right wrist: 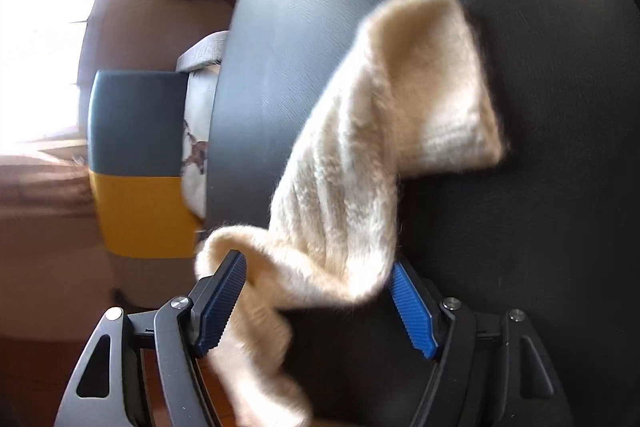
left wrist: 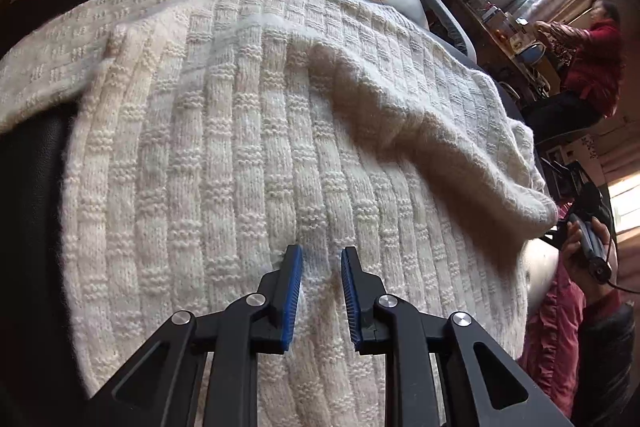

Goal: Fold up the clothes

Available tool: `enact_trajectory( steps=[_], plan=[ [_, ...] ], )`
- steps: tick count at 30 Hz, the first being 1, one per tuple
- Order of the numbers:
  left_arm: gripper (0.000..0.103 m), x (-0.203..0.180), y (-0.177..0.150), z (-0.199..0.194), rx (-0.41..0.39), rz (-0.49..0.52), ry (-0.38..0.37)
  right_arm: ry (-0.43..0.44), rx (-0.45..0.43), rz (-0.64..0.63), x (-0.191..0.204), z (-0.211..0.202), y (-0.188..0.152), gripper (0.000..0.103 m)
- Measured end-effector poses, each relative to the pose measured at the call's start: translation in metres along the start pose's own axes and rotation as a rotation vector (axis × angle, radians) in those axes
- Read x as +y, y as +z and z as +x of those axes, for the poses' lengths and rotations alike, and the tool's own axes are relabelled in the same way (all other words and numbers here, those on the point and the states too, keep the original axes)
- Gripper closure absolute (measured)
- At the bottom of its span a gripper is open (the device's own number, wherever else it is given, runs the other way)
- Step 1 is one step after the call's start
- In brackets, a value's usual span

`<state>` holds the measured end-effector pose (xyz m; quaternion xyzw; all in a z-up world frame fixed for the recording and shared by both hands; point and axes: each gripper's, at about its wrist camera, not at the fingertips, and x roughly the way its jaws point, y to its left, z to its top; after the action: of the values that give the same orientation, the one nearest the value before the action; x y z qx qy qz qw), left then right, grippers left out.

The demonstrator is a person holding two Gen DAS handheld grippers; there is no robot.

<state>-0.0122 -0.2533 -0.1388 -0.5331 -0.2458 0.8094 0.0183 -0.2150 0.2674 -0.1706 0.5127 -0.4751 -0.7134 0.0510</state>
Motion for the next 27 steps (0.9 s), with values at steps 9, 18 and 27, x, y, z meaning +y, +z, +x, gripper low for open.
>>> enact_trajectory(
  steps=[9, 18, 27],
  plan=[
    [0.081, 0.003, -0.003, -0.001, -0.004, 0.001, -0.019, -0.316, -0.119, -0.491, 0.063, 0.000, 0.009, 0.097],
    [0.081, -0.008, -0.013, -0.003, 0.034, 0.124, 0.028, -0.798, -0.187, -0.967, 0.078, 0.009, 0.001, 0.097],
    [0.080, -0.014, 0.030, -0.036, 0.019, 0.210, 0.024, -0.408, -0.309, -0.798, 0.091, -0.065, 0.019, 0.071]
  ],
)
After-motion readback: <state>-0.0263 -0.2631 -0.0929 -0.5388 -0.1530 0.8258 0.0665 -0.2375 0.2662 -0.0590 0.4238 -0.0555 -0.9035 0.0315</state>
